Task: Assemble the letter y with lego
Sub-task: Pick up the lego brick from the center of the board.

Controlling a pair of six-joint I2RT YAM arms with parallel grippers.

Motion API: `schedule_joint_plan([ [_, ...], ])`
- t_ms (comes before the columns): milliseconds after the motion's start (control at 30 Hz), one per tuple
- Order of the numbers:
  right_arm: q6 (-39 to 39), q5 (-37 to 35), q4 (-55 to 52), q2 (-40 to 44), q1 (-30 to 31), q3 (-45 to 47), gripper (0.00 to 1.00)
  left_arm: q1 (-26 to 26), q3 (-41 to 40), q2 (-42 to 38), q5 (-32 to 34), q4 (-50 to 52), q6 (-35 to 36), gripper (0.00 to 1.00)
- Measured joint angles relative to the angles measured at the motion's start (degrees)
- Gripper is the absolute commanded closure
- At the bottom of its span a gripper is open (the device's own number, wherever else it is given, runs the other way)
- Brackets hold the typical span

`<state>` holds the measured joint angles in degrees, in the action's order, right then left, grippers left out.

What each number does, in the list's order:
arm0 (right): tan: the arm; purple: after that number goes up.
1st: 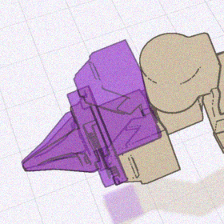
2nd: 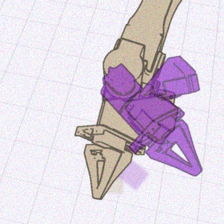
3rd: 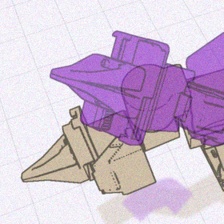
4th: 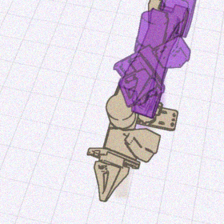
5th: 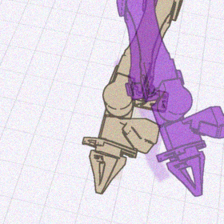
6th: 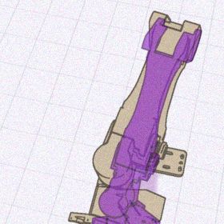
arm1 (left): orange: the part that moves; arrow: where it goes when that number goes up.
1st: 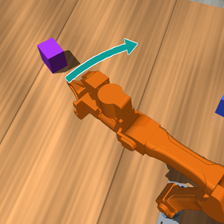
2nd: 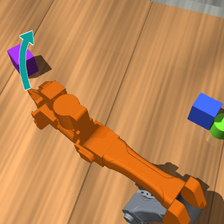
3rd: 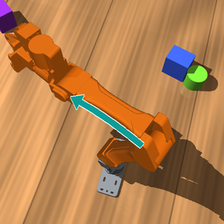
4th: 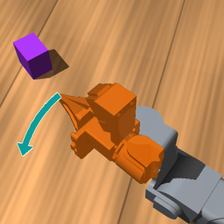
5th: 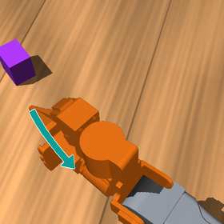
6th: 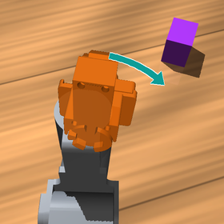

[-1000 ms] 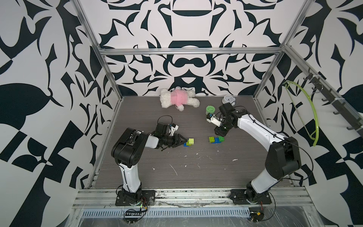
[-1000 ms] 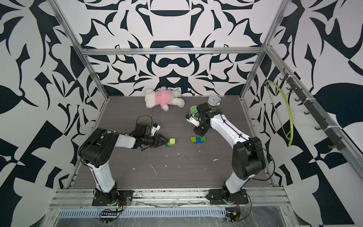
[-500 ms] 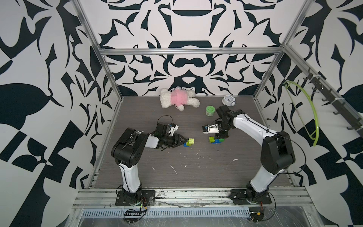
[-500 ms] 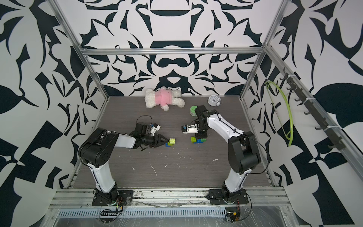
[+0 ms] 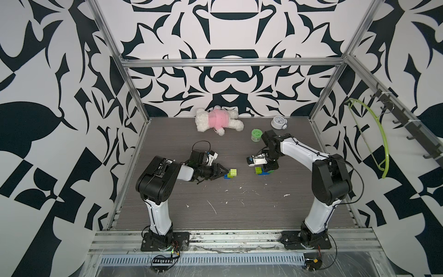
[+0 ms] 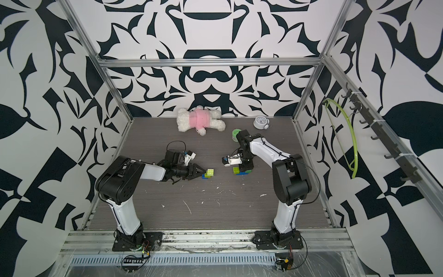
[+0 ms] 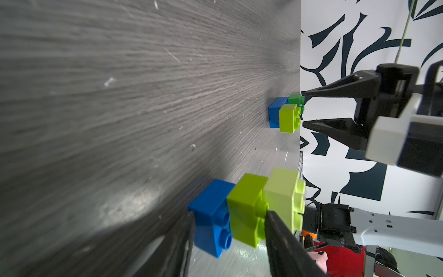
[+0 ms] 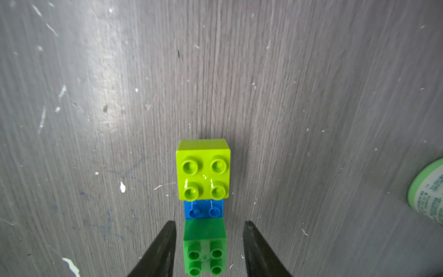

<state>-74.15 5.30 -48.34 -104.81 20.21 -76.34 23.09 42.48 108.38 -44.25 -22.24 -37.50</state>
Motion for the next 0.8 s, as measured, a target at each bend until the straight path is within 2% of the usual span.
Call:
schedule_joint_plan([
  [800, 0.2, -1.2, 2.6, -2.6, 0.6, 2.2, 0.54, -0.1, 0.0, 0.1, -0.3, 0.0, 0.0, 0.47],
])
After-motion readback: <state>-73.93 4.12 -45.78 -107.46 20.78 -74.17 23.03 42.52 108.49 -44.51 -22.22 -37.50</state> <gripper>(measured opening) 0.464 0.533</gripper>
